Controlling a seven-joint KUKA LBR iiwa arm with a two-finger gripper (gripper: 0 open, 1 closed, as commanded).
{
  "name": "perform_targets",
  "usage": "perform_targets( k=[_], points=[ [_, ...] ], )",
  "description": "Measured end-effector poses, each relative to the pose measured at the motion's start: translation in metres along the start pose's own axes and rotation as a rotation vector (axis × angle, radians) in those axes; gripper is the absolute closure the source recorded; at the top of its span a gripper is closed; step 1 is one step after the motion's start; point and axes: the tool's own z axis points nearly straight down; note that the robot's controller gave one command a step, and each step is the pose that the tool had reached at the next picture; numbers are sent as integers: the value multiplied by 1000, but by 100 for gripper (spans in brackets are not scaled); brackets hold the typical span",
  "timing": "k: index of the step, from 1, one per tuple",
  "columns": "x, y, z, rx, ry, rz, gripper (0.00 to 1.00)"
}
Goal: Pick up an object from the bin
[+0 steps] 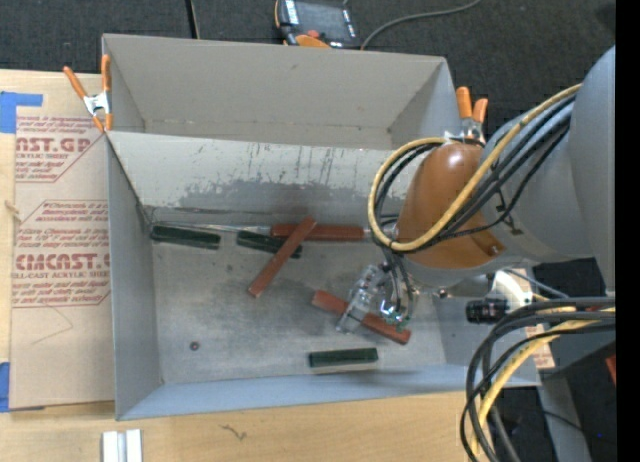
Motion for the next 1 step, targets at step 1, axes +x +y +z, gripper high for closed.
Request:
perform_targets(
  k=[1],
  points=[
    [-1,1,-52,-2,-4,-1,100]
  ],
)
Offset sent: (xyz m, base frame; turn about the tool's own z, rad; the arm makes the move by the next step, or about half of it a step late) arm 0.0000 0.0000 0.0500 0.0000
